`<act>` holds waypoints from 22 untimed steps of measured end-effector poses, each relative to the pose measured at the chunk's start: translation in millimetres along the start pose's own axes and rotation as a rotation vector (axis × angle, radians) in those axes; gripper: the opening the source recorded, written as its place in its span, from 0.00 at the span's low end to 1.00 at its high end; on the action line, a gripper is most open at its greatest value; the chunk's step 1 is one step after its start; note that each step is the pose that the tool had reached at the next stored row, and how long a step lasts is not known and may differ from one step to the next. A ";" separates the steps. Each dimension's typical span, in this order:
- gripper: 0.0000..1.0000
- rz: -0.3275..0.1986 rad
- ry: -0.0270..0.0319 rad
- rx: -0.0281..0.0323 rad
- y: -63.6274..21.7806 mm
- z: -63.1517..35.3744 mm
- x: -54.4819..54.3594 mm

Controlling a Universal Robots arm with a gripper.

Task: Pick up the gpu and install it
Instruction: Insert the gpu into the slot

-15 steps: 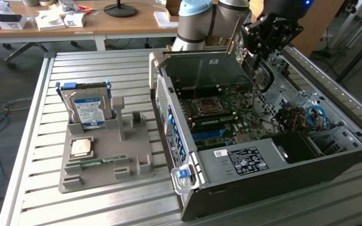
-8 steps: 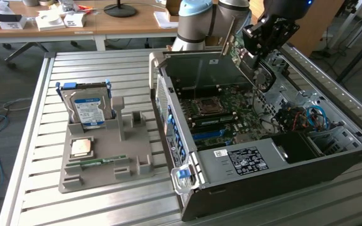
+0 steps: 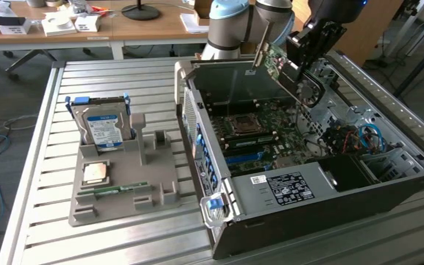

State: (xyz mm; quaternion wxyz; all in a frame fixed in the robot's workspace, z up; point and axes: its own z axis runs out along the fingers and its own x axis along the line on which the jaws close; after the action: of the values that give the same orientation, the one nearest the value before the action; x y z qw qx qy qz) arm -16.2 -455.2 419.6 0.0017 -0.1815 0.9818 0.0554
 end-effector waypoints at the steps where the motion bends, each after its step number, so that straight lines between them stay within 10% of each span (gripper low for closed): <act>1: 0.26 -0.018 0.0020 -0.0003 0.0 0.0 0.0; 22: 0.26 -0.398 0.0435 -0.0088 -0.1 1.0 0.0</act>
State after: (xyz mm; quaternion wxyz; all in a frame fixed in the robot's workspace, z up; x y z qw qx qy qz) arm -16.2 -455.2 418.6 -0.0094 -0.3729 0.9262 0.0544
